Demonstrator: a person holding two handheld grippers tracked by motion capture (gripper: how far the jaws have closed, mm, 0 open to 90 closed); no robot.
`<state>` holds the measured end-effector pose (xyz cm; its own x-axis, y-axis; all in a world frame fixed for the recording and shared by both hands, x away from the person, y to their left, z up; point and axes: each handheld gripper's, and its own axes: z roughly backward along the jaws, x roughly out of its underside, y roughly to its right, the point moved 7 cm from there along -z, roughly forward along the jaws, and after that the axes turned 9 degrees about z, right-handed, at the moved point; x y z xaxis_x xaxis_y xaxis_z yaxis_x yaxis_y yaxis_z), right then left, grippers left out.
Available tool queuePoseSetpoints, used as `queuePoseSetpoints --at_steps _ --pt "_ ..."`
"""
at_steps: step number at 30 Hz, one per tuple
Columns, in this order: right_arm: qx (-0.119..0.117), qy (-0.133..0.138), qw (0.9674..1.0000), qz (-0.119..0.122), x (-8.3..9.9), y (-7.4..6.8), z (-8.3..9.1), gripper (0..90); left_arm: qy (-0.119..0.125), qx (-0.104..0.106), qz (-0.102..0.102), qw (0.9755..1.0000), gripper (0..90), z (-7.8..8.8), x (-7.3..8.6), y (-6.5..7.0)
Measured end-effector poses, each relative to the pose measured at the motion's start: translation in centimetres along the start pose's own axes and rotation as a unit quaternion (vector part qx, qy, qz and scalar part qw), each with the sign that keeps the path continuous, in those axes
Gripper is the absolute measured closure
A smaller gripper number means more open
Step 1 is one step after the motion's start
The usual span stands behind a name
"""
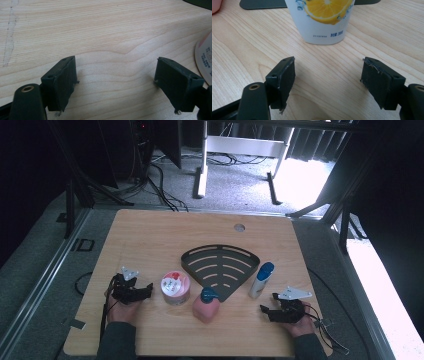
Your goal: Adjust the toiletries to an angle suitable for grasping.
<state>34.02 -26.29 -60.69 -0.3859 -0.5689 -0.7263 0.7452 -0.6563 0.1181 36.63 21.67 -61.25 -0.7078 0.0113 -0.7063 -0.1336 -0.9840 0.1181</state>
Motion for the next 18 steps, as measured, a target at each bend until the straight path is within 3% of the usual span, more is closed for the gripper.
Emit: queuePoseSetpoints --at_steps 3,4,6,10,12,16,18 --pt "0.000 0.000 1.0000 0.000 0.0 0.0 0.0 26.8 0.003 0.001 0.001 1.0000 21.0 0.0 0.0 0.1" --pt "0.000 0.000 1.0000 0.000 0.0 0.0 0.0 26.7 0.003 0.002 0.001 1.0000 25.0 0.2 0.0 0.1" --pt "0.000 0.000 1.0000 0.000 0.0 0.0 0.0 26.7 -0.006 0.000 0.005 1.0000 41.6 0.5 0.0 0.2" --pt "0.000 0.000 1.0000 0.000 0.0 0.0 0.0 26.7 -0.010 0.007 0.011 0.9999 53.9 0.9 -0.1 0.4" --pt "0.000 0.000 1.0000 0.000 0.0 0.0 0.0 26.7 -0.013 0.038 0.007 0.9992 62.4 1.4 -0.3 0.8" --pt "0.000 0.000 1.0000 0.000 0.0 0.0 0.0 26.7 -0.015 0.059 0.006 0.9981 86.9 1.9 -0.6 1.2" --pt "0.000 0.000 1.0000 0.000 0.0 0.0 0.0 26.7 -0.006 0.073 0.004 0.9973 89.4 2.8 -1.2 1.5"
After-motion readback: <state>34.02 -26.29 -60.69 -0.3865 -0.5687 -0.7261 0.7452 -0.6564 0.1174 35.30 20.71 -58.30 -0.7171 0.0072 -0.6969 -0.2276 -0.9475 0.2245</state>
